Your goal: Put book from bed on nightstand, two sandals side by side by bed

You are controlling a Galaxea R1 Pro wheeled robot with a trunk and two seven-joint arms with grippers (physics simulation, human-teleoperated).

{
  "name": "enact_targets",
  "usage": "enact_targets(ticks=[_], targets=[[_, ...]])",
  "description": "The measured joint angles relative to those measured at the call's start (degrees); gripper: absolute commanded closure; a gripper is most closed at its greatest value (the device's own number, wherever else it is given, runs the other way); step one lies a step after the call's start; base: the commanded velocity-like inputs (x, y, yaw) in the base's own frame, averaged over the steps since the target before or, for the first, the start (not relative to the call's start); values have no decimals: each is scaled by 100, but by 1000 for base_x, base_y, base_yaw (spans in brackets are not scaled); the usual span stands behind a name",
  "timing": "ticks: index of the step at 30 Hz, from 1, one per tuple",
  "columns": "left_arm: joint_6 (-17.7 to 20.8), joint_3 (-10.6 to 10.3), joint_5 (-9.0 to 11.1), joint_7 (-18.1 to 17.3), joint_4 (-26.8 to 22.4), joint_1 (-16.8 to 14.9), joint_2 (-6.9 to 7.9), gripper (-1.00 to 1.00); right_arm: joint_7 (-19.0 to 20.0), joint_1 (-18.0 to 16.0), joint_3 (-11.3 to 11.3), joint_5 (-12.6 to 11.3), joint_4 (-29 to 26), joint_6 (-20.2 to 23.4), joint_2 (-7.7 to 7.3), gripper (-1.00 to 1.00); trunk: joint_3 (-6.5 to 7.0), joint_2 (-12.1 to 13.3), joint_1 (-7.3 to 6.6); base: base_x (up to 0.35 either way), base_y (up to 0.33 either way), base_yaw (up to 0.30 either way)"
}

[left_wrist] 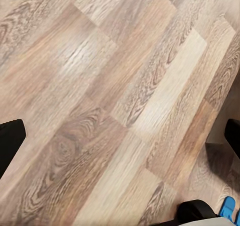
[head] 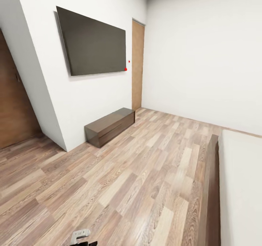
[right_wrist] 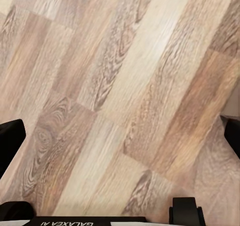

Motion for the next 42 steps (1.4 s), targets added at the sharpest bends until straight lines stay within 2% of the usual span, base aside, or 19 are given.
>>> enact_targets(ticks=[42], targets=[[-44,-1,0,1,1,5,-1,-100,-4,1,-1,-15,-1,0,0,-100,0,-1,-2,307,0,7]])
